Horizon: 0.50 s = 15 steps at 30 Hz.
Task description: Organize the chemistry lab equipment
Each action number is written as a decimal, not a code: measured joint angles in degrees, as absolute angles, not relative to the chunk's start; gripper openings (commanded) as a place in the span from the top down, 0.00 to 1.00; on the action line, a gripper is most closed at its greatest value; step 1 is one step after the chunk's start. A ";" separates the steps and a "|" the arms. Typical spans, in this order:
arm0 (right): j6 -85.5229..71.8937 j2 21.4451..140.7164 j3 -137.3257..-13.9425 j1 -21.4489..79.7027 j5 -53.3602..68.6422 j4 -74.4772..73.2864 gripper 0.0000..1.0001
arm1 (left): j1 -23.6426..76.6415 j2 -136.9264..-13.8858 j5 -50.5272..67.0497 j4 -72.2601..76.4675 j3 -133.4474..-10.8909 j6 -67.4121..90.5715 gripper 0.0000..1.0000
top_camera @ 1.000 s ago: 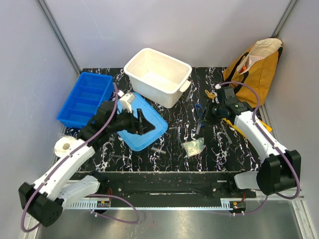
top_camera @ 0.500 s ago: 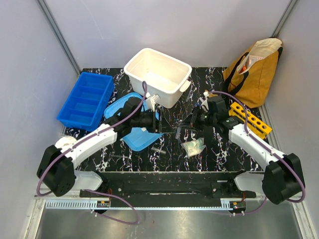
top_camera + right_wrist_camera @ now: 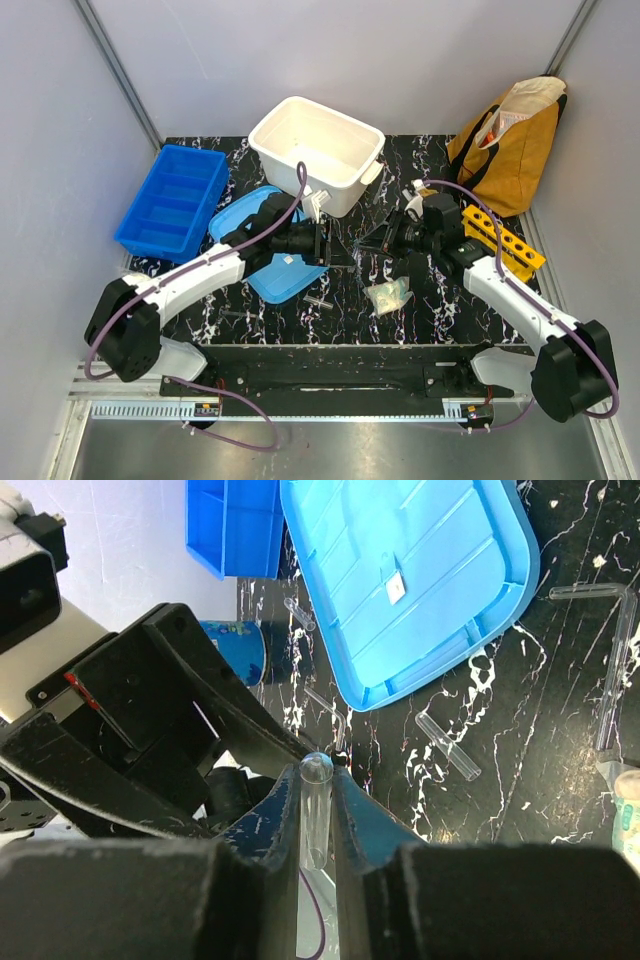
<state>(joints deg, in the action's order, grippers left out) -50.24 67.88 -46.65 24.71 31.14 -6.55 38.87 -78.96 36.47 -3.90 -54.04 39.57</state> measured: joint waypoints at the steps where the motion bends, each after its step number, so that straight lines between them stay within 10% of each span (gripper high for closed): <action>1: -50.37 67.75 -46.30 24.71 31.11 -6.26 0.84 | 38.98 -79.46 36.75 -3.64 -54.04 39.70 0.44; 15: -52.31 66.61 -43.53 24.73 31.22 -3.62 0.83 | 39.97 -82.06 39.64 -0.10 -54.41 40.95 0.64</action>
<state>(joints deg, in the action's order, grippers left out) -52.31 66.61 -43.53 24.73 31.22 -3.62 39.97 -82.06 39.64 -0.10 -54.41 40.95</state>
